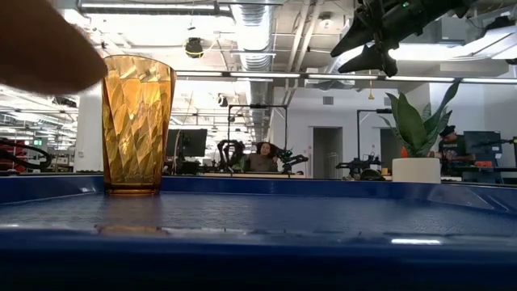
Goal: Pick and place plate/cup/fork/spoon on tray
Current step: Put the orange plate on the blue serving tray to the bottom of the yellow cup
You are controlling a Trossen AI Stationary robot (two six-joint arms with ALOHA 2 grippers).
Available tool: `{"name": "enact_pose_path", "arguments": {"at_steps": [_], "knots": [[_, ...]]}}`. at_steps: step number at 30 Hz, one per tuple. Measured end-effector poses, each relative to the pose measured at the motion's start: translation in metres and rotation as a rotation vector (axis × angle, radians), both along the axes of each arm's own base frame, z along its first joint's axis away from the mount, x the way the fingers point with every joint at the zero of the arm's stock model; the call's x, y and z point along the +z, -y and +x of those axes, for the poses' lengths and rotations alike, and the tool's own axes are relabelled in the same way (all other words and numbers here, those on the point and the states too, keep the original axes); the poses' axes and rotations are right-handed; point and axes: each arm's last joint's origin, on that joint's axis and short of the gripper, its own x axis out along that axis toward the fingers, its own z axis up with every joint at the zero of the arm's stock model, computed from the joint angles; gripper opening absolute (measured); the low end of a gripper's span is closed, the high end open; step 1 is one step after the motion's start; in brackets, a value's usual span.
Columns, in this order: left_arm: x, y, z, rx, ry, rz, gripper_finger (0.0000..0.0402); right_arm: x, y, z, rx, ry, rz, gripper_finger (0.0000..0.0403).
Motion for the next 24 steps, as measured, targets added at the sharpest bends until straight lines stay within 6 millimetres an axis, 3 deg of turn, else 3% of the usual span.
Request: {"name": "enact_pose_path", "arguments": {"at_steps": [9, 24], "knots": [[-0.014, -0.001, 0.008, 0.028, 0.046, -0.020, 0.0000, 0.000, 0.000, 0.000, -0.002, 0.000, 0.000, 0.0240], [-0.014, -0.012, 0.031, 0.014, 0.090, 0.001, 0.0000, 0.000, 0.000, 0.000, -0.007, 0.000, 0.000, 0.0240]]}}
